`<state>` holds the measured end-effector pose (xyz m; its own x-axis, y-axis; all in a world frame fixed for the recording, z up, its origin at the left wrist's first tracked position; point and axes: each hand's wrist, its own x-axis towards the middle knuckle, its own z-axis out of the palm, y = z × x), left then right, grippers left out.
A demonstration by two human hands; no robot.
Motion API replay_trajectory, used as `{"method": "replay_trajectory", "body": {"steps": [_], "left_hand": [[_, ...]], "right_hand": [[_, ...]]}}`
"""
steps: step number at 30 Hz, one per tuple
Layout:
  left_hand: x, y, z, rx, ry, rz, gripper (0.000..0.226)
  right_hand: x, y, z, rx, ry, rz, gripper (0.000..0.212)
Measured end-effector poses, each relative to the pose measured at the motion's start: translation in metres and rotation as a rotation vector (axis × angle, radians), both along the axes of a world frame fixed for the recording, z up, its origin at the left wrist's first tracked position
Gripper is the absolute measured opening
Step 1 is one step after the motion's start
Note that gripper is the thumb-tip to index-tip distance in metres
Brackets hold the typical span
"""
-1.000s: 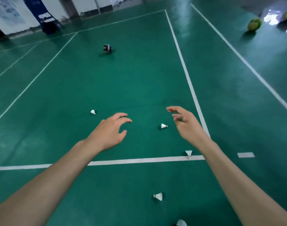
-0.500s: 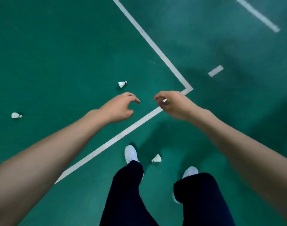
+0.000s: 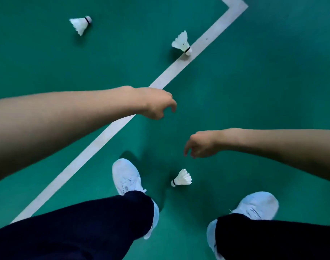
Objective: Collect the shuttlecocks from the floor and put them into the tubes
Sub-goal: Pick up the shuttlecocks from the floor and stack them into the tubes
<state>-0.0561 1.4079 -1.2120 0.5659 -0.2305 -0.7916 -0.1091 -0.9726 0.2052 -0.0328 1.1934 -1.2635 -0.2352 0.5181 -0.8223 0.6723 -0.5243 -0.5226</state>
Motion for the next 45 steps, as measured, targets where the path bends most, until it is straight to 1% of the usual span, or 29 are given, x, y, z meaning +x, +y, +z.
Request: {"method": "replay_trajectory", "body": {"steps": [1,3,6,8,10,13,16,19,22,26,28,30,32,34,35,38,40,42,44,45], "left_hand": [[0.007,0.001,-0.023,0.004,-0.015,-0.009,0.051],[0.022,0.006,-0.042,0.003,-0.071,0.002,0.050],[0.037,0.016,-0.069,0.020,-0.111,0.028,0.046],[0.039,0.022,-0.081,0.018,-0.125,0.077,0.045],[0.042,0.028,-0.090,0.003,-0.194,0.163,0.045],[0.045,0.034,-0.101,0.005,-0.204,0.172,0.042],[0.057,0.043,-0.109,0.028,-0.224,0.149,0.037],[0.072,0.054,-0.109,0.069,-0.255,0.152,0.037],[0.083,0.062,-0.111,0.114,-0.262,0.123,0.039],[0.091,0.064,-0.119,0.161,-0.249,0.102,0.033],[0.095,0.063,-0.125,0.172,-0.266,0.097,0.030],[0.100,0.062,-0.128,0.195,-0.354,0.082,0.023],[0.105,0.061,-0.128,0.218,-0.462,0.100,0.018],[0.110,0.063,-0.130,0.243,-0.542,0.203,0.015],[0.114,0.063,-0.132,0.244,-0.596,0.274,0.013],[0.125,0.063,-0.133,0.172,-0.760,0.509,0.013],[0.137,0.062,-0.131,0.067,-0.732,0.651,0.017],[0.150,0.059,-0.127,-0.065,-0.649,0.793,0.020],[0.160,0.054,-0.128,-0.134,-0.608,0.932,0.013],[0.165,0.049,-0.130,-0.161,-0.596,1.011,0.013]], "right_hand": [[-0.007,-0.004,-0.027,-0.058,0.038,0.024,0.049],[-0.013,-0.009,-0.049,-0.180,0.108,0.010,0.057],[-0.022,-0.017,-0.075,-0.302,0.170,0.005,0.058],[-0.026,-0.018,-0.079,-0.319,0.207,-0.054,0.056],[-0.032,-0.014,-0.083,-0.289,0.223,-0.192,0.058],[-0.052,-0.009,-0.088,-0.317,0.231,-0.223,0.068],[-0.069,-0.009,-0.093,-0.390,0.277,-0.264,0.054],[-0.081,-0.013,-0.092,-0.451,0.331,-0.373,0.046],[-0.094,-0.020,-0.094,-0.542,0.381,-0.486,0.043],[-0.110,-0.033,-0.100,-0.652,0.409,-0.592,0.041],[-0.112,-0.033,-0.102,-0.682,0.420,-0.688,0.040],[-0.103,-0.025,-0.103,-0.630,0.385,-0.825,0.028],[-0.086,-0.014,-0.102,-0.483,0.285,-0.934,0.022],[-0.059,0.001,-0.098,-0.314,0.165,-1.043,0.021],[-0.043,0.009,-0.095,-0.235,0.130,-1.112,0.016],[0.004,0.026,-0.078,-0.044,0.040,-1.306,0.021],[0.031,0.031,-0.068,0.084,-0.039,-1.391,0.022],[0.051,0.032,-0.059,0.175,-0.113,-1.461,0.027],[0.062,0.030,-0.053,0.224,-0.183,-1.506,0.031],[0.066,0.026,-0.050,0.233,-0.224,-1.518,0.031]]}}
